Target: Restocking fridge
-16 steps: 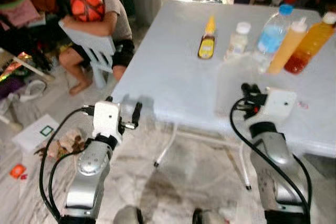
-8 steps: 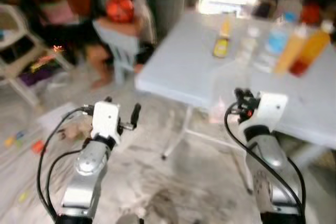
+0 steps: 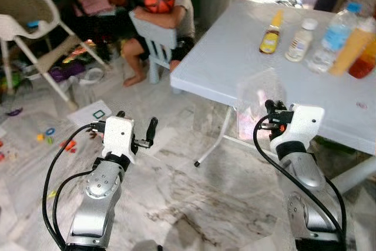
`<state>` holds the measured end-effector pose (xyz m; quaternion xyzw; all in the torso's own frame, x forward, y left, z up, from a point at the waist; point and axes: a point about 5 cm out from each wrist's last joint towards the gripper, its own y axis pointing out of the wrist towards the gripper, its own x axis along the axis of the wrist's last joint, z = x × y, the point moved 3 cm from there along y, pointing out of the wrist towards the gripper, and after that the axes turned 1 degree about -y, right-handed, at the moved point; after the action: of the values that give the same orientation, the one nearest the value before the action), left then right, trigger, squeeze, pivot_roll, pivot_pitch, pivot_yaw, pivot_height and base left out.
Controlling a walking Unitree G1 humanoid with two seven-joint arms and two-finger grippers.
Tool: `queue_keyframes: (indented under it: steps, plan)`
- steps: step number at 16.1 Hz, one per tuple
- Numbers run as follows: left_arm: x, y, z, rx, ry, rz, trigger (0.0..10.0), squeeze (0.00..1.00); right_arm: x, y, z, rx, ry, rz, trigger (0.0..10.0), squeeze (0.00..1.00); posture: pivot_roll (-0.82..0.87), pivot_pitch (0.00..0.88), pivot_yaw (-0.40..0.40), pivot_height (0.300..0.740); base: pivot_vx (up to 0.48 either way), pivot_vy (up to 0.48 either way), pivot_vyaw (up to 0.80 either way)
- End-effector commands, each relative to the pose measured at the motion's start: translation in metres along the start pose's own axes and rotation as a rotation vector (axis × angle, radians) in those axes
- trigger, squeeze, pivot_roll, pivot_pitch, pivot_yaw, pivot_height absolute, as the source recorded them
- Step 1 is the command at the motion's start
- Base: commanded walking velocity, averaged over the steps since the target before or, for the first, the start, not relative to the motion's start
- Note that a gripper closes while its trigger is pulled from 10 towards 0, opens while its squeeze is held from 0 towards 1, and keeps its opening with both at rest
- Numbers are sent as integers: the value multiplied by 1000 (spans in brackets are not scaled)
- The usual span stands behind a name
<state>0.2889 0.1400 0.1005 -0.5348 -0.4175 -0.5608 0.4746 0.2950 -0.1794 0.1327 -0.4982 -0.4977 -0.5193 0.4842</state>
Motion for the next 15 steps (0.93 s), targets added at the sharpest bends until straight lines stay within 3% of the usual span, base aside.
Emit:
queue_keyframes:
  steps: [1,3,8,12,15]
  plan:
    - [2,-1,3,11,5,-3,10000,0,4,1,5,22,-26,-17,10000,0,-30,0,25,740,0,0,800]
    - [3,0,2,5,12,-2,10000,0,4,1,7,24,10,-18,10000,0,-28,0,24,740,0,0,800]
    - [3,0,0,0,15,-3,10000,0,0,1,4,14,9,-4,10000,0,-29,0,23,740,-144,0,800]
    - [2,-1,1,10,16,2,10000,0,-1,1,6,24,18,5,10000,0,-27,0,21,740,-343,0,800]
    - [2,-2,0,2,15,4,10000,0,-1,1,7,28,23,5,10000,0,-26,0,19,740,0,0,800]
